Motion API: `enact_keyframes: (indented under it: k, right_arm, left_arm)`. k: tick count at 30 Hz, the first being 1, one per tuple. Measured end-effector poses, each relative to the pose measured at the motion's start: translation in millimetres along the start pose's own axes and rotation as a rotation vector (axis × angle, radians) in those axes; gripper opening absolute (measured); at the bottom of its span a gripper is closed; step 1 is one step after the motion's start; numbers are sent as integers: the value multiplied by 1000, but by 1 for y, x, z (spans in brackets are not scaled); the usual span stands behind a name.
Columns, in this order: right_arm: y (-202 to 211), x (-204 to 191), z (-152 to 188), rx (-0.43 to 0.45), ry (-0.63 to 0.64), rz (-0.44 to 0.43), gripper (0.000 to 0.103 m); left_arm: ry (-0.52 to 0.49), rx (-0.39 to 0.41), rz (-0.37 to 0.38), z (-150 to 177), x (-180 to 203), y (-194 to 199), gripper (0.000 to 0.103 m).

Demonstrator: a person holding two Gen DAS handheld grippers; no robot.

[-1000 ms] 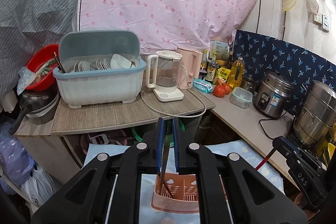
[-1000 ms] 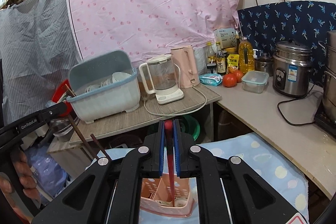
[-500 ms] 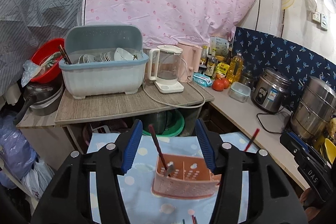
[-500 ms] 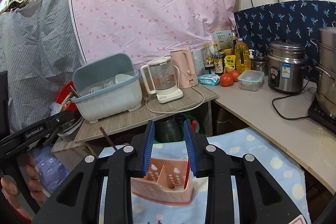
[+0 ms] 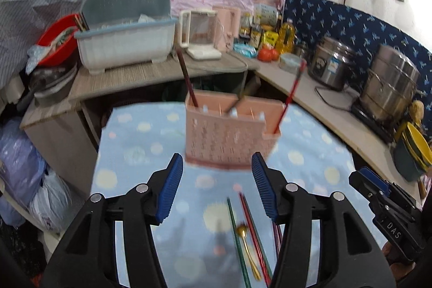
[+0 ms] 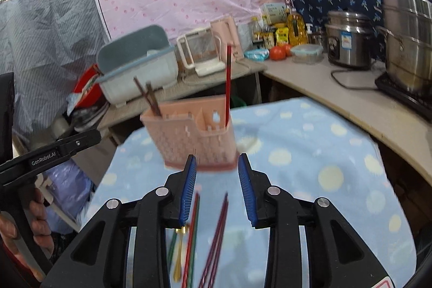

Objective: Organize utensils
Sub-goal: 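Grasp the green chopstick with left tool while right tool grasps a dark red chopstick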

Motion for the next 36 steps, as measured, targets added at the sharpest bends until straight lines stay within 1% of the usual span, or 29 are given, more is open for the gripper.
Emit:
enact_keyframes:
  k: [5, 7, 11, 15, 19, 24, 27, 33, 36]
  right_arm:
    - [19, 8, 61, -76, 5, 23, 32]
    - [24, 9, 85, -110, 19, 36, 32]
    - [31, 7, 128, -167, 62, 58, 32]
    - [30, 6, 160, -225, 61, 45, 32]
    - [27, 2, 176, -245, 72, 41, 32]
    - [21, 0, 187, -266, 77, 38, 32]
    - [17, -2, 190, -272, 86, 48, 32]
    - [12, 0, 190, -257, 90, 61, 29]
    - [9, 1, 190, -246, 100, 72, 26]
  left_arm:
    - [-9, -95, 1, 63, 17, 0, 50]
    - [4, -130, 27, 88, 24, 1, 50]
    - [13, -182, 46, 127, 38, 0, 50]
    - [20, -228, 48, 157, 46, -2, 50]
    - [24, -252, 43, 178, 49, -1, 50]
    - [14, -262, 36, 193, 52, 0, 50]
    - [11, -260, 37, 196, 54, 1, 50]
    - [-10, -263, 23, 200, 58, -3, 50]
    - [-9, -269, 16, 201, 57, -7, 50]
Point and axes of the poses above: each gripper's, at about its wrist camera, not at the fingertips, and y roughly against the way its jaws point, x to its right, z to its underside, the point moved 1 cm from there along -y, roughly the way its jaws point, and after that the axes turned 7 degrees about -y, right-handed, at the moved point
